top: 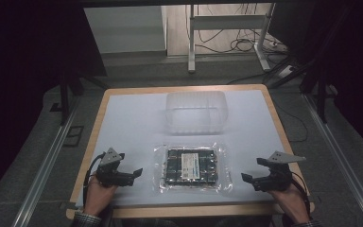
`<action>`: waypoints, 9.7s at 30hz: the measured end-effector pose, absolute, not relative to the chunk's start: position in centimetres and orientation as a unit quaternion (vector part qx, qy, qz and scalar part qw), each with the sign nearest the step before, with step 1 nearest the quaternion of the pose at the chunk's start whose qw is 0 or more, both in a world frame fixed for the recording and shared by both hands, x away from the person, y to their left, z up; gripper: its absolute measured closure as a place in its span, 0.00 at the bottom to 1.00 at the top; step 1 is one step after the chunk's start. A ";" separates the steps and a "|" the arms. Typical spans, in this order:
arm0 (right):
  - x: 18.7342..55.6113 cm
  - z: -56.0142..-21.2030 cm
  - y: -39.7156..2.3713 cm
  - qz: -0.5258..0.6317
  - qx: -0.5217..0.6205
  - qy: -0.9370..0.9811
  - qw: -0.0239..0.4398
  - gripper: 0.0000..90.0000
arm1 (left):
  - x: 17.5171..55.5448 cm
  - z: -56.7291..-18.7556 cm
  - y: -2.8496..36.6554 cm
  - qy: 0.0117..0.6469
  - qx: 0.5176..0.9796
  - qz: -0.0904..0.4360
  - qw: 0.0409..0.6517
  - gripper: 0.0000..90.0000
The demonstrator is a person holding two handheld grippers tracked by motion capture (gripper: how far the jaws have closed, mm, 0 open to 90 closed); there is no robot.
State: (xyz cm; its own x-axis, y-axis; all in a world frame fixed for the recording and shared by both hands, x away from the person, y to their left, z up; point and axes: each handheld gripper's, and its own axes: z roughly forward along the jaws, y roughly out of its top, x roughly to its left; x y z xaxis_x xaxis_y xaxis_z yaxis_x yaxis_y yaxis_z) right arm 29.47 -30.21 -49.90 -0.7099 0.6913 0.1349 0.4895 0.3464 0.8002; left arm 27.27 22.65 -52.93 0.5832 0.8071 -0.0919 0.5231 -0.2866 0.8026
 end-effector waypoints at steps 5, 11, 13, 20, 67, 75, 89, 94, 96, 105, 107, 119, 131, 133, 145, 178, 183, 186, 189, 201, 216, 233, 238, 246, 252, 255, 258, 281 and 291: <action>29.5 -50.0 -29.3 0.446 0.360 0.814 0.093 0.07 | 27.2 -52.9 22.7 0.423 0.784 0.170 0.421 0.04; 29.6 -50.4 -28.1 0.436 0.357 0.822 0.077 0.04 | 27.3 -53.0 22.6 0.422 0.786 0.169 0.419 0.04; 29.7 -50.5 -27.9 0.436 0.355 0.824 0.073 0.04 | 27.3 -53.0 22.6 0.422 0.787 0.169 0.417 0.04; 30.0 -50.6 -27.2 0.427 0.339 0.836 0.061 0.06 | 27.3 -53.0 22.5 0.422 0.787 0.168 0.417 0.04; 35.2 -52.4 -21.2 0.398 0.283 0.872 -0.042 0.67 | 27.4 -53.2 22.1 0.421 0.796 0.172 0.398 0.05; 35.3 -51.9 -20.6 0.409 0.291 0.864 -0.043 0.88 | 27.4 -53.2 22.2 0.423 0.795 0.174 0.398 0.05; 35.1 -50.1 -21.5 0.456 0.326 0.825 -0.070 0.99 | 27.4 -52.9 23.5 0.456 0.763 0.181 0.421 0.03; 34.9 -49.1 -21.7 0.464 0.327 0.820 -0.070 0.99 | 27.3 -52.7 23.8 0.464 0.752 0.188 0.428 0.01; 34.8 -48.6 -21.7 0.467 0.322 0.820 -0.070 0.99 | 27.2 -52.6 23.9 0.464 0.749 0.190 0.433 0.00; 35.2 -46.1 -22.3 0.475 0.318 0.818 -0.059 0.99 | 27.1 -52.4 23.9 0.458 0.745 0.197 0.444 0.00; 35.3 -44.9 -22.6 0.476 0.315 0.820 -0.045 0.99 | 27.1 -52.4 23.9 0.457 0.744 0.197 0.447 0.00; 35.6 -40.6 -23.2 0.485 0.300 0.822 -0.015 0.99 | 27.1 -52.3 23.7 0.449 0.745 0.196 0.453 0.00; 35.7 -37.1 -23.2 0.487 0.290 0.824 0.002 0.99 | 27.2 -52.4 23.7 0.448 0.746 0.196 0.451 0.00; 35.7 -36.4 -23.2 0.485 0.288 0.826 0.007 0.99 | 27.2 -52.4 23.7 0.449 0.747 0.196 0.450 0.00; 36.7 -33.4 -23.4 0.486 0.297 0.821 0.042 0.99 | 27.2 -52.4 23.6 0.448 0.749 0.195 0.447 0.00; 42.7 -26.9 -21.2 0.453 0.314 0.829 0.097 0.99 | 27.2 -52.4 23.5 0.443 0.752 0.195 0.448 0.00; 44.1 -26.9 -20.6 0.427 0.318 0.839 0.110 0.99 | 27.2 -52.4 23.4 0.442 0.752 0.194 0.448 0.00; 44.6 -27.1 -20.5 0.420 0.318 0.842 0.112 0.99 | 27.2 -52.4 23.4 0.442 0.752 0.194 0.448 0.00; 45.0 -27.5 -20.4 0.412 0.317 0.847 0.109 0.99 | 27.2 -52.4 23.4 0.442 0.752 0.194 0.448 0.00; 46.6 -29.1 -18.5 0.362 0.308 0.875 0.093 0.99 | 27.3 -52.4 23.4 0.443 0.753 0.194 0.447 0.00; 48.5 -29.9 -16.3 0.383 0.308 0.866 0.095 0.98 | 27.3 -52.4 23.3 0.441 0.755 0.192 0.446 0.00; 50.4 -31.7 -15.0 0.457 0.339 0.813 0.124 0.98 | 27.3 -52.5 23.2 0.439 0.758 0.189 0.444 0.00; 50.6 -31.5 -14.9 0.452 0.337 0.816 0.129 0.98 | 27.3 -52.5 23.2 0.439 0.758 0.189 0.444 0.00; 50.5 -30.8 -14.0 0.435 0.327 0.828 0.132 0.99 | 27.3 -52.5 23.2 0.438 0.759 0.189 0.443 0.00; 50.6 -29.6 -12.7 0.405 0.320 0.845 0.140 0.99 | 27.3 -52.5 23.2 0.440 0.757 0.189 0.446 0.00; 50.8 -29.0 -11.7 0.382 0.313 0.857 0.150 0.99 | 27.3 -52.5 23.2 0.439 0.757 0.188 0.446 0.00; 51.0 -28.8 -11.2 0.375 0.308 0.860 0.155 0.99 | 27.3 -52.5 23.2 0.438 0.758 0.187 0.446 0.00; 52.2 -30.6 -13.1 0.363 0.341 0.852 0.163 0.99 | 27.4 -52.6 23.1 0.438 0.760 0.186 0.442 0.00; 53.0 -31.1 -13.2 0.367 0.342 0.848 0.169 0.97 | 27.3 -52.6 23.1 0.438 0.760 0.186 0.443 0.00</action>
State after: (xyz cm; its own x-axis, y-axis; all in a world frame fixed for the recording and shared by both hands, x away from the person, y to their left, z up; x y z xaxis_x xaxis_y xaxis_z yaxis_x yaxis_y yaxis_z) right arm 52.96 -13.24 -31.14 -0.7084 0.7049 -0.0358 0.4564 0.4961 0.7386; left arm 27.34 23.08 -52.55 0.5480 0.8298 -0.1055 0.5000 -0.2239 0.8366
